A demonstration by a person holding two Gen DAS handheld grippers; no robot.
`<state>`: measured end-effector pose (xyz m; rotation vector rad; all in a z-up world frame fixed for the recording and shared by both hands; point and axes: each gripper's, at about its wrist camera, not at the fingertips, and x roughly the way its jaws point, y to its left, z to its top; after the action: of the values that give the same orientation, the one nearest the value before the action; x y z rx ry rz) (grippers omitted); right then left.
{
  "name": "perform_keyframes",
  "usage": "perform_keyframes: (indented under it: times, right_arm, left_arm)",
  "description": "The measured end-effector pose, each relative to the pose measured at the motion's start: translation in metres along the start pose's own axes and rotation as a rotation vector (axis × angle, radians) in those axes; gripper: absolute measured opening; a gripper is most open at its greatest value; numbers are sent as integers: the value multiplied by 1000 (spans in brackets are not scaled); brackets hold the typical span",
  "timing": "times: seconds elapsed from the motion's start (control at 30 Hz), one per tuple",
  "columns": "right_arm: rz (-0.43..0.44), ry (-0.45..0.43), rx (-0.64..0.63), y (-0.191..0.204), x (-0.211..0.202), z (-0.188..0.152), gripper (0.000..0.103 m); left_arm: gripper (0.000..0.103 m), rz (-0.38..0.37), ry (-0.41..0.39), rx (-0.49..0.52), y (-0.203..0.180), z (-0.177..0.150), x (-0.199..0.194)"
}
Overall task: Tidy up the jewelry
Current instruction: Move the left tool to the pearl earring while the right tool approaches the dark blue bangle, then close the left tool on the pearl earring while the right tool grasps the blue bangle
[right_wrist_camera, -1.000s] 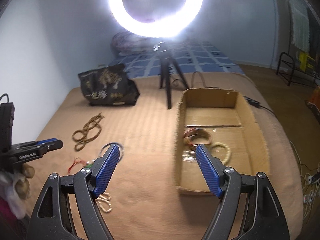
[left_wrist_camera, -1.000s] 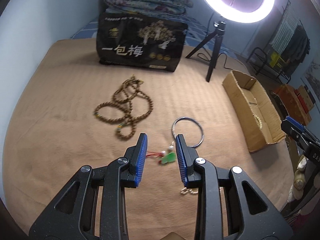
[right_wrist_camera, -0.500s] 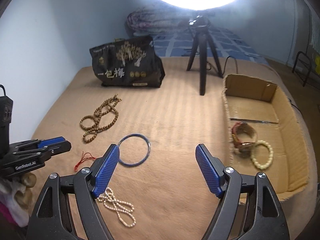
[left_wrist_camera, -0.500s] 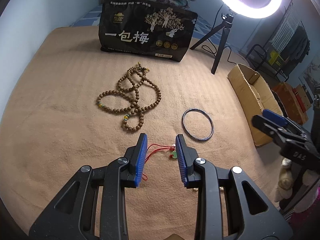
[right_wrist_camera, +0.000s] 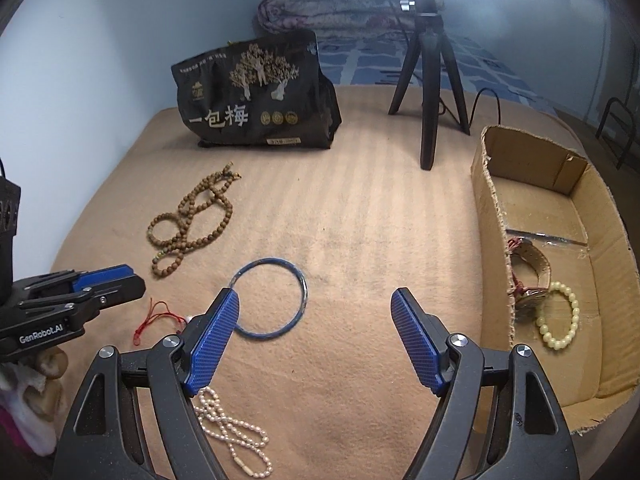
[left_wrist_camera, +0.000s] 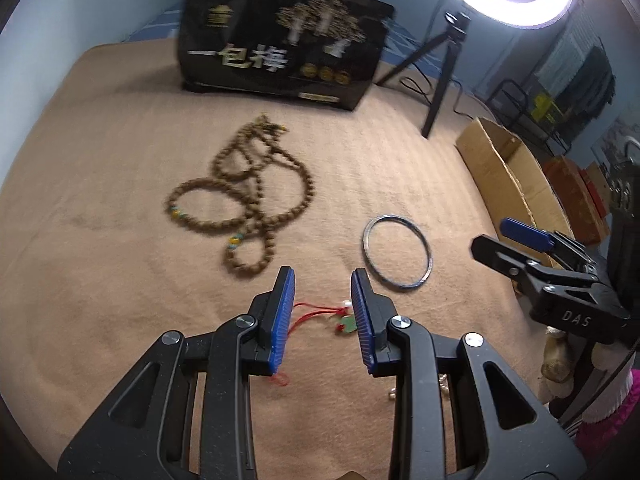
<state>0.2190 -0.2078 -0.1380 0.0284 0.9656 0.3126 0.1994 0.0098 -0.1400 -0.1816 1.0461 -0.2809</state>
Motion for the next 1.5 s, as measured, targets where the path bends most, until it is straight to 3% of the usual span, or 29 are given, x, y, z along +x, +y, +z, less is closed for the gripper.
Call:
perform_keyframes:
  times: [0.13,0.43,0.53,0.67,1.1,1.3,1.4,1.5]
  right_arm:
    - [13,27,23,-6,9,0,77]
    - [73,82,70,-16,28,0,49]
    - [82,95,76,-15,35,1,48]
    - [92,108,77,-12,42,4,43]
    - [29,141,29,-1,58,4,31]
    - [-3,150,6,1,63,3,26]
    - [-9,151,-9,4,63,3,11]
    - [-1,151,-11,6,63,2,6]
  left_arm:
    - [28,-32,36,35,-13,2,16]
    - [28,-27,78,110,-31,-3,34]
    - [28,-9,87,136,-34,-6,40]
    - [19,11,95,161,-37,-7,46]
    - [18,36,101,216,-39,-6,55]
    - [8,62,88,237,-42,-6,57]
    - [7,63,84,232,-41,-5,57]
    - [7,66,78,230,-42,-5,56]
